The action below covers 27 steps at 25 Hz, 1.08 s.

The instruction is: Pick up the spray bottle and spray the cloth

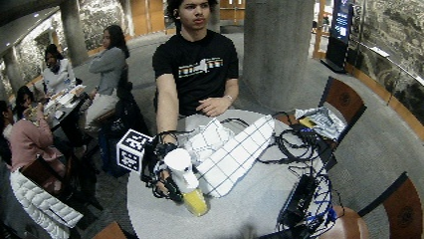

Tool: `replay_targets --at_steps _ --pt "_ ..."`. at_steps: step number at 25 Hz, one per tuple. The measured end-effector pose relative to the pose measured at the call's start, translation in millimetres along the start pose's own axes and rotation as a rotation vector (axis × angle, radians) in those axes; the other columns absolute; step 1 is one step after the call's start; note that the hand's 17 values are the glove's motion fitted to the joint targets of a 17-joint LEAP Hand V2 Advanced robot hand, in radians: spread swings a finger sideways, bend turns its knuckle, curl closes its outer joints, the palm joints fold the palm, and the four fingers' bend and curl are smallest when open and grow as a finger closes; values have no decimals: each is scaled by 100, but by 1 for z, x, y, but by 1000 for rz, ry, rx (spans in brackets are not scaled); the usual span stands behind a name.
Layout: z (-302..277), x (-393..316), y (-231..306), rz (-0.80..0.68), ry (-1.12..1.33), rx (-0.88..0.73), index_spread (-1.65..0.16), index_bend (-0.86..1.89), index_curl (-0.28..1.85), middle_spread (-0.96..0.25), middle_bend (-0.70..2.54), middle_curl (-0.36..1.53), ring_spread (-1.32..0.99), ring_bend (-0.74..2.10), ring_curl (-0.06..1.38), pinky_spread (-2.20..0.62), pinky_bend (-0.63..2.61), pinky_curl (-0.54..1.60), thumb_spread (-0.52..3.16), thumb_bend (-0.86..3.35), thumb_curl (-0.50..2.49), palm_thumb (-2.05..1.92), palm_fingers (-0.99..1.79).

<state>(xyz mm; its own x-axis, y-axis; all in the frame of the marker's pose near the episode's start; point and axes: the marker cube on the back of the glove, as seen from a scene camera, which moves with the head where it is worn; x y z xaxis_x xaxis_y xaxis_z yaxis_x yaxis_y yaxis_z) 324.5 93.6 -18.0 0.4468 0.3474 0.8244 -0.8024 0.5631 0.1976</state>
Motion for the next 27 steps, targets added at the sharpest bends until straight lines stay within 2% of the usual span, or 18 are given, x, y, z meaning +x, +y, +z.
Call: replay_targets --at_steps 7,14,17,19,21,27 --pt "-16 -2 3 -38 -4 89 -25 26 25 -8 33 44 -11 63 42 -17 53 39 69 7 49 112 125" --pt "-15 -2 3 -41 -29 79 -23 34 34 -10 35 49 -15 64 47 -27 54 42 48 4 56 116 126" --pt "-13 1 4 -25 -37 40 -21 27 34 -9 33 49 -11 51 44 -20 56 41 52 -2 56 110 103" --pt "-12 3 4 -23 -41 19 -25 10 32 -5 37 50 -6 36 41 -1 54 43 70 -11 50 93 59" --pt "-12 5 5 -25 -43 4 -26 5 32 -4 43 51 -4 35 44 7 54 45 75 -11 47 84 47" --pt "-8 4 4 -10 -31 -38 -31 5 23 -1 37 47 0 30 35 23 54 39 86 -6 42 72 38"
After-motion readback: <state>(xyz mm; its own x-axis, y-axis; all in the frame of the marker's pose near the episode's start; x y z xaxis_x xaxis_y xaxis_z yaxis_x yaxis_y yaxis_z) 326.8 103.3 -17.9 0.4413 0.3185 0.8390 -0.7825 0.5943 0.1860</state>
